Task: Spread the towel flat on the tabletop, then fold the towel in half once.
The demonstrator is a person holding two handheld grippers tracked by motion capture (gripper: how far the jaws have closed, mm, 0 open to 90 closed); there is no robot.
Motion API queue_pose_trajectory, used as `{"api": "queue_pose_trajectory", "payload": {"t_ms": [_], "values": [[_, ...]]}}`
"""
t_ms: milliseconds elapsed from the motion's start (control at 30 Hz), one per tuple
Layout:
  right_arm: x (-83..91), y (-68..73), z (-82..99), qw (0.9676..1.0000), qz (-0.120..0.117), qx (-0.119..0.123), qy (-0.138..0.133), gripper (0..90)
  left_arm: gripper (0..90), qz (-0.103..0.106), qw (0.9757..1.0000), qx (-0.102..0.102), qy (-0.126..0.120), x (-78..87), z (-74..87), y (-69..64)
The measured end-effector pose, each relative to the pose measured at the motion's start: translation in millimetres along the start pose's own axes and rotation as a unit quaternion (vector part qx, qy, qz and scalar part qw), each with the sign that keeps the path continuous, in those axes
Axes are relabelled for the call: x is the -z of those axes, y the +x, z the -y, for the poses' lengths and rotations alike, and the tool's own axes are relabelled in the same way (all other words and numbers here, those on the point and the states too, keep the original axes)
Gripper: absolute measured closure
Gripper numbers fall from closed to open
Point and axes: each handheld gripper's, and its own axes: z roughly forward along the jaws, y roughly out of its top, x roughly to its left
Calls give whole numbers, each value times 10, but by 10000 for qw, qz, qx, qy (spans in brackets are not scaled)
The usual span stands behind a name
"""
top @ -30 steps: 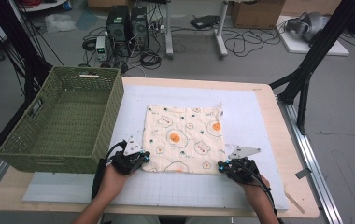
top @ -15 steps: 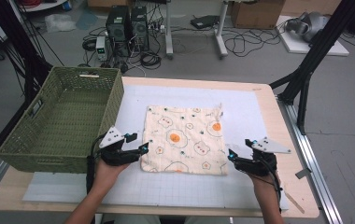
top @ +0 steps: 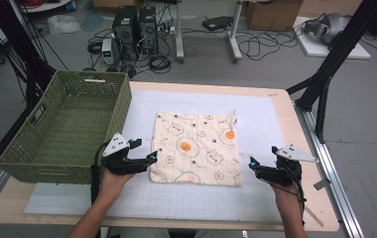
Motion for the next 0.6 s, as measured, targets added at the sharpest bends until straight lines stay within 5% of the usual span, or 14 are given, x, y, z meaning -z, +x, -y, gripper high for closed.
{"api": "queue_pose_trajectory", "payload": {"t_ms": [600], "values": [[-87,12,16,9999,-93,10,96,119,219,3,9999,44,114,-55,39,-9]]}}
